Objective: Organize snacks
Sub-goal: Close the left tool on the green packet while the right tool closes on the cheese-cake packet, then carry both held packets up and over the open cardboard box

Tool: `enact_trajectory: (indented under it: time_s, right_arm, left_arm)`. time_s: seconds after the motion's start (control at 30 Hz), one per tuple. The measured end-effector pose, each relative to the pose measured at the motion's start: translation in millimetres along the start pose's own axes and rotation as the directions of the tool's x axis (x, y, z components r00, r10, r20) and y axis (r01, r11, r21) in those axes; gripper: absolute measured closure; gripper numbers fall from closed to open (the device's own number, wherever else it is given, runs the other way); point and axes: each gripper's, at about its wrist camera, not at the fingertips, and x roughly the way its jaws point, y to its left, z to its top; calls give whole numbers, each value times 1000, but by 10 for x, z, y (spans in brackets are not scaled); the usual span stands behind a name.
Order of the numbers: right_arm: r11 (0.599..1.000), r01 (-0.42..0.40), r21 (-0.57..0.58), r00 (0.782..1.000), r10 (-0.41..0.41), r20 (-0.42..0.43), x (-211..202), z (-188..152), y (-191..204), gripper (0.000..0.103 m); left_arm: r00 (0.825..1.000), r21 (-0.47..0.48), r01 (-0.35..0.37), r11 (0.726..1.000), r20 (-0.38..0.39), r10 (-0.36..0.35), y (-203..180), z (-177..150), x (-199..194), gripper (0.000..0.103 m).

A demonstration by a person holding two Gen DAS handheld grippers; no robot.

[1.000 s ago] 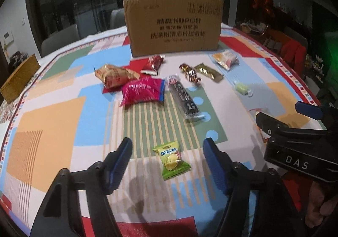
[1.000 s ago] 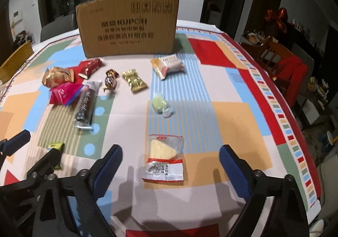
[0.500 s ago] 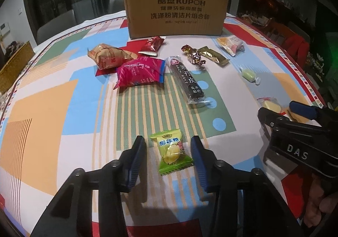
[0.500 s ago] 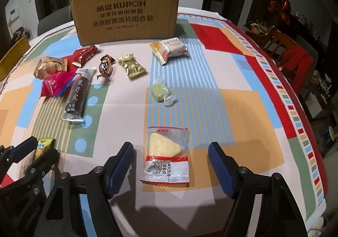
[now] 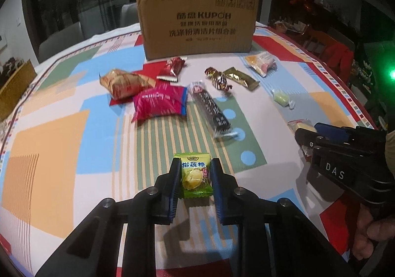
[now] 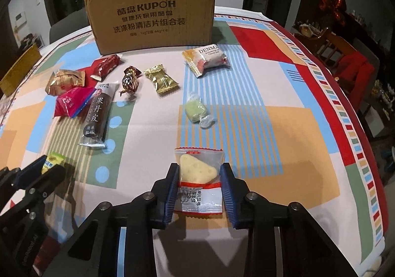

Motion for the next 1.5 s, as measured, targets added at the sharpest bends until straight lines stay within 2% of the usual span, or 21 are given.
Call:
enact_trajectory:
  time_s: [0.37, 0.7, 1.03, 1.5]
  right_arm:
    - [999, 0, -34, 1000, 1, 29, -153, 250, 16, 69]
    - [999, -7, -40, 996, 10, 91, -399, 609, 53, 69]
    - [999, -5, -46, 981, 14, 192, -664, 1086, 52, 69]
    - [998, 4, -62, 957, 14, 290, -714, 1700, 107, 69]
  left_arm:
    - [998, 45, -45, 998, 41, 43, 66, 237, -59, 79]
    - [995, 1, -62, 998, 84, 62, 250, 678, -196, 79]
    - [989, -9, -42, 999, 143, 43, 341, 1222, -385, 79]
    - [982, 11, -46, 999, 186, 43, 425, 1812, -355, 79]
